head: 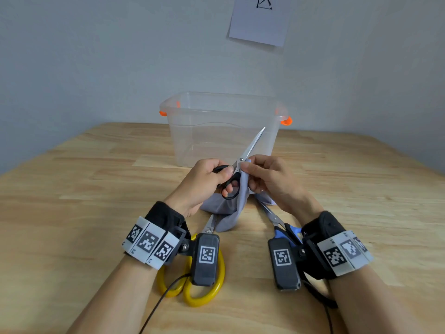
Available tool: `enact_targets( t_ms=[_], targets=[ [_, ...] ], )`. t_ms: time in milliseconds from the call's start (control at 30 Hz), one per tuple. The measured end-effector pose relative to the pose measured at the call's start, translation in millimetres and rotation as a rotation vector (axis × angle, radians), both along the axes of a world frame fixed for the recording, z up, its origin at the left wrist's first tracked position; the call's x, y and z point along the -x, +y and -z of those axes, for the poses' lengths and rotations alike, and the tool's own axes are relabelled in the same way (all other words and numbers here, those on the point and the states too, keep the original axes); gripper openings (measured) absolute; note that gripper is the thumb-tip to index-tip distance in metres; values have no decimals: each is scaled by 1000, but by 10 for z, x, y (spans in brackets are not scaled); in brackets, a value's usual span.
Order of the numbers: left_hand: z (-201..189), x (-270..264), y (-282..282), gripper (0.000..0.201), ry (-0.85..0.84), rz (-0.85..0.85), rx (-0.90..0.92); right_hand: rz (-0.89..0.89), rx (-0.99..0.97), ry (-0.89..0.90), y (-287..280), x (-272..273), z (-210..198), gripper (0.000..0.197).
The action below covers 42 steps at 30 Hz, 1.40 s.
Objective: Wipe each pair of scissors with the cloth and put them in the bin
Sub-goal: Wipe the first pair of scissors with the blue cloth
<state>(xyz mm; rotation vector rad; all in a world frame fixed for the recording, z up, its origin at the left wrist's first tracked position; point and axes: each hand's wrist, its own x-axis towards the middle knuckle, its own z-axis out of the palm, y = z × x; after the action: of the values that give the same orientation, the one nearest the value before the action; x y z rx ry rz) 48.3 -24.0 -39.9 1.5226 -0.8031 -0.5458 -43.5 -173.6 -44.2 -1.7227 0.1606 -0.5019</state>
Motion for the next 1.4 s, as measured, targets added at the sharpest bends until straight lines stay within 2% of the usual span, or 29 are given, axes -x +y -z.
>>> enact_targets(
  t_ms=[167, 267, 367, 467, 567, 733, 1067, 1233, 1400],
  targets=[
    [3, -41, 11, 13, 18, -79, 31, 86, 14, 16, -69, 1, -12, 24],
    [8, -46, 5, 12, 17, -90, 33, 96, -3, -4, -69, 26, -10, 5],
    [6, -46, 3, 11, 23, -102, 45, 55, -46, -30, -62, 33, -14, 26],
    [2, -43, 4, 11, 41, -109, 62, -1, -43, -36, -54, 35, -21, 11],
    [1, -45, 1, 11, 47, -114, 65, -43, -71, -21, -37, 47, -18, 8],
    [30, -63, -9, 14, 22, -108, 43, -59, -9, -17, -7, 48, -20, 4],
    [48, -46, -16, 18, -82, -63, -8, 40, 42, -28, 70, 12, -5, 5],
    [45, -21, -30, 17, -97, -9, -3, 145, 73, -54, 76, -3, 18, 14],
    [68, -19, -38, 21, -140, 17, -35, 174, 58, -74, 93, 0, 16, 17]
  ],
)
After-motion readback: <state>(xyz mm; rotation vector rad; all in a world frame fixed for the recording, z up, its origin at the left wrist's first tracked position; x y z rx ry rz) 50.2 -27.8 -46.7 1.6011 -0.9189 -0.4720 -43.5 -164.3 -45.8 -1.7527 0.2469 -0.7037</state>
